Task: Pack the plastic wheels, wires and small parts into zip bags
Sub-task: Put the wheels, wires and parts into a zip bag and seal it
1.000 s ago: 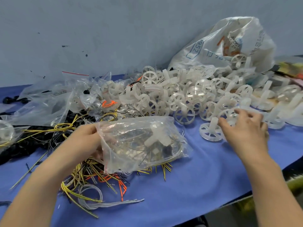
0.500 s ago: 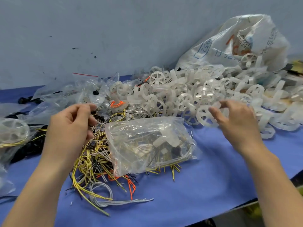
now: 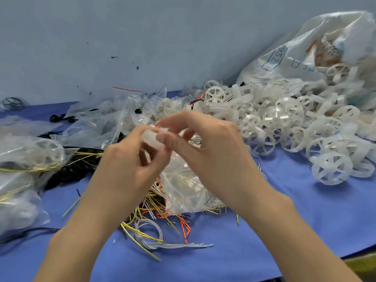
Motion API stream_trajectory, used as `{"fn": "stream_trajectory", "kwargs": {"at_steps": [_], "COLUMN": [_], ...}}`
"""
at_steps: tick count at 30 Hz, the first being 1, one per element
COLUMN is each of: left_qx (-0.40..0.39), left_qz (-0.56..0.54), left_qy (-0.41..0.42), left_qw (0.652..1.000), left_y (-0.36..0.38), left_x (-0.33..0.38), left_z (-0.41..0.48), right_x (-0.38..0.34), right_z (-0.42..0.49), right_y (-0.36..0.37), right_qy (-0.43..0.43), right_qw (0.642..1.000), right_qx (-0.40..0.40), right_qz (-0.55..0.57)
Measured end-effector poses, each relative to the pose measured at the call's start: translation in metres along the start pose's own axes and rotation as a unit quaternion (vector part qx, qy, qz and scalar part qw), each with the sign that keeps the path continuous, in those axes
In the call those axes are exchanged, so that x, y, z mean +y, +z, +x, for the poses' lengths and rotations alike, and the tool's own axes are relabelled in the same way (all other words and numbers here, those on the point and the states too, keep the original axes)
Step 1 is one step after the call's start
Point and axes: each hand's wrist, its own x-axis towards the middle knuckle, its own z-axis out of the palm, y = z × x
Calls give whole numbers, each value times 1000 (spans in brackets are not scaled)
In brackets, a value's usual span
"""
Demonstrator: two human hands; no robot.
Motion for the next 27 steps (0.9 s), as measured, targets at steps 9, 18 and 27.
{"fn": "stream_trajectory", "kwargs": {"at_steps": [9, 18, 27], "left_qx": [-124, -212, -235], "left_qz": [-348, -532, -181], "left_qy": [-393, -386, -112], "left_qw": [842, 723, 948], "left_y": [-25, 0, 36], "left_x": [-71, -66, -42], "left_z": [-17, -16, -10], "right_x": [9, 10, -4], "right_z": [-33, -30, -40], "right_y": [50, 38, 38], "right_qy": [110, 148, 82], "right_qw": [947, 965, 958], "right_qx": [-130, -69, 7], "right_qz": [-272, -207, -275]}}
